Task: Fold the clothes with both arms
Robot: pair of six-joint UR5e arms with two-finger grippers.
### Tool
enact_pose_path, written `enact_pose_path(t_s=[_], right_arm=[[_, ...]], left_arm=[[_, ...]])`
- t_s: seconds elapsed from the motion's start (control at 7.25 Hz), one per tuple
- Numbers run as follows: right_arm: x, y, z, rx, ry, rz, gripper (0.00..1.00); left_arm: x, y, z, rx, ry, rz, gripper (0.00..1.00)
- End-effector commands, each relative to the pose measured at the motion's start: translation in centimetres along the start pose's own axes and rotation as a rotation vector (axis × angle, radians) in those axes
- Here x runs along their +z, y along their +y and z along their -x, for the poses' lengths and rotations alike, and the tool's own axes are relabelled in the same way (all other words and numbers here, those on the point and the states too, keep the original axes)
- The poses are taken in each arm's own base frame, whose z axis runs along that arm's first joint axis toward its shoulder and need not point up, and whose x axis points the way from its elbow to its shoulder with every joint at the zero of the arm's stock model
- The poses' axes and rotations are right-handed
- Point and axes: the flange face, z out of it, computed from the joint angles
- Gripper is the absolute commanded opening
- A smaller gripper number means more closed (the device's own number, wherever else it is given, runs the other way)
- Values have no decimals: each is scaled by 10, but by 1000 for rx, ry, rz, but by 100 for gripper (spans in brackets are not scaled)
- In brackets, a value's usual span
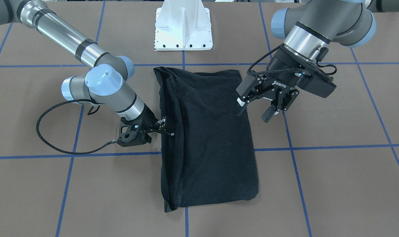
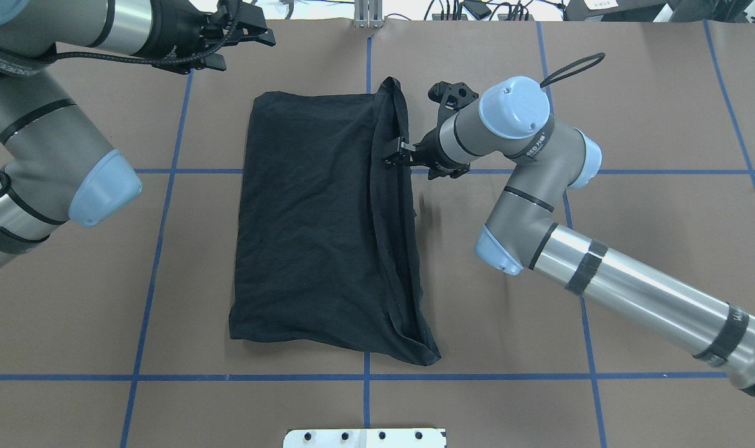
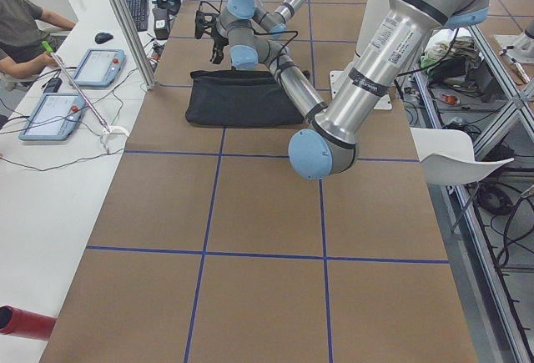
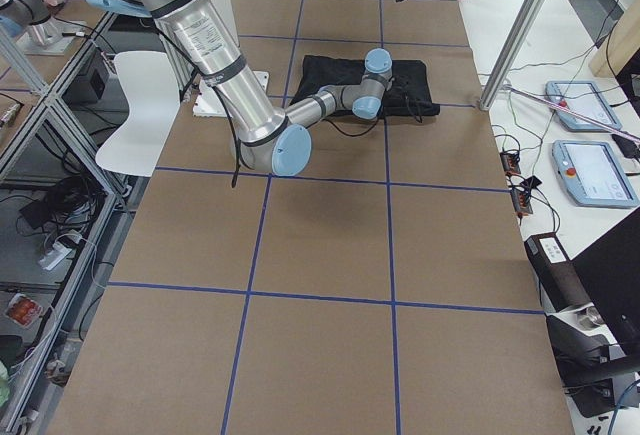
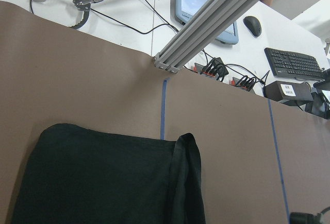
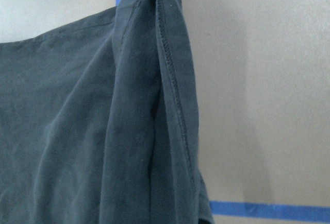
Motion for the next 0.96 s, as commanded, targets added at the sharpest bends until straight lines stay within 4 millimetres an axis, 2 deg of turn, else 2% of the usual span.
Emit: enact_pose_path(t_s=[0.0,0.14,0.28,0.55,0.69,0.83], right_arm=[[-3,-29,-18,5,-6,-31,88],[-4,-43,-28,11,-9,-47,80],[3,-52,-40,-2,-37,-64,80],[20,-74,-18,2,-20,-65,79],[23,-76,-17,-2,-14,-64,65],[24,-76,-16,0,-13,-63,47]], left_arm=[[-4,-3,-15,7,5,-3,100],[-5,-4,-17,7,6,-5,100],[-5,-5,-17,8,6,-8,100],[-6,-5,-15,12,4,-9,100],[-8,-9,-14,12,3,-16,100],[-9,-10,-14,16,3,-16,100]])
